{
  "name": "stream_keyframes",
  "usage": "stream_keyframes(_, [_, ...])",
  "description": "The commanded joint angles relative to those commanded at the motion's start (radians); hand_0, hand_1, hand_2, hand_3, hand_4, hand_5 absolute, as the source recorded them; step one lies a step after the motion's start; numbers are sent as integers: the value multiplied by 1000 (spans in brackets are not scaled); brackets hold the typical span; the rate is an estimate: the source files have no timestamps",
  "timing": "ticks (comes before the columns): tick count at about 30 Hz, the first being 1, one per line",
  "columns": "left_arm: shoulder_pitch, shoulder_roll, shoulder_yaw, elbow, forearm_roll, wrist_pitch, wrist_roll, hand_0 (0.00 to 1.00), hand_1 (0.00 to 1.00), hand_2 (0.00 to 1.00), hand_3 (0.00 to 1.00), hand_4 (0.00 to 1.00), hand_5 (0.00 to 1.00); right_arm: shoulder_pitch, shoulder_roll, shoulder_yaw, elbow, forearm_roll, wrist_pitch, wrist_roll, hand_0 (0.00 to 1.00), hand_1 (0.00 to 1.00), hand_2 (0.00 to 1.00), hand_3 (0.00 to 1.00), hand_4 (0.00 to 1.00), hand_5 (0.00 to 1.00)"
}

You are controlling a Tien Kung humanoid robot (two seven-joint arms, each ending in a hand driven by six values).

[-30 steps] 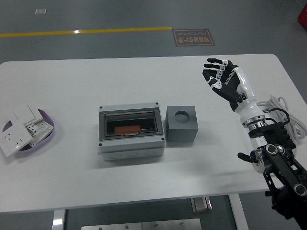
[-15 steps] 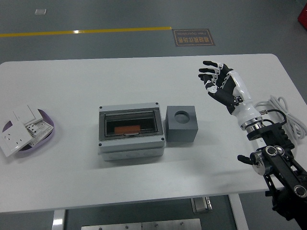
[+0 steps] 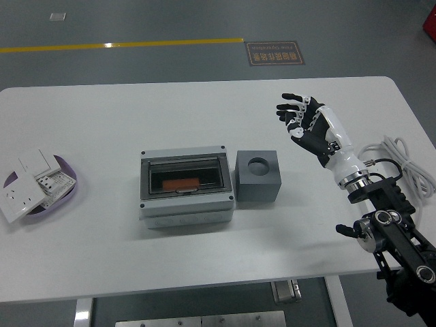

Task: Pick up the cylinder from the cube,place it in the box,flap close box

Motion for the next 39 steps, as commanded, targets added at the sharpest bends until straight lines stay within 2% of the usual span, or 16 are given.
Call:
stream_keyframes(5, [1, -1, -1, 0, 2, -1, 1, 636, 671, 661, 706, 758, 309, -3, -1, 0, -5, -1, 2, -3, 705, 658, 641, 668, 479, 18])
stream_keyframes(6, [2, -1, 0, 0, 2, -1, 1, 636, 671, 661, 706, 758, 309, -3, -2, 0, -6, 0, 3, -4, 689, 663, 647, 665, 542, 2])
stream_keyframes(11, [4, -2, -1, 0, 4, -1, 1, 636, 671, 661, 706, 758, 309, 0, 2, 3, -11, -13, 3, -3, 689, 663, 647, 665, 542, 2])
stream_keyframes(12, [5, -2, -1, 0, 4, -1, 1, 636, 671, 661, 706, 758, 308, 2, 4, 5, -11, -21, 3, -4, 714, 666, 658, 681, 733, 81])
stream_keyframes(20, [4, -3, 1, 0, 3, -2, 0, 636, 671, 660, 706, 758, 308, 16, 26, 28, -1, -118, 2, -21, 715, 669, 660, 680, 750, 103])
stream_keyframes(39, [-1, 2, 9, 0, -9, 1, -2, 637, 671, 661, 706, 758, 310, 4, 10, 49, 4, -104, 23, -37, 699, 669, 669, 673, 749, 95])
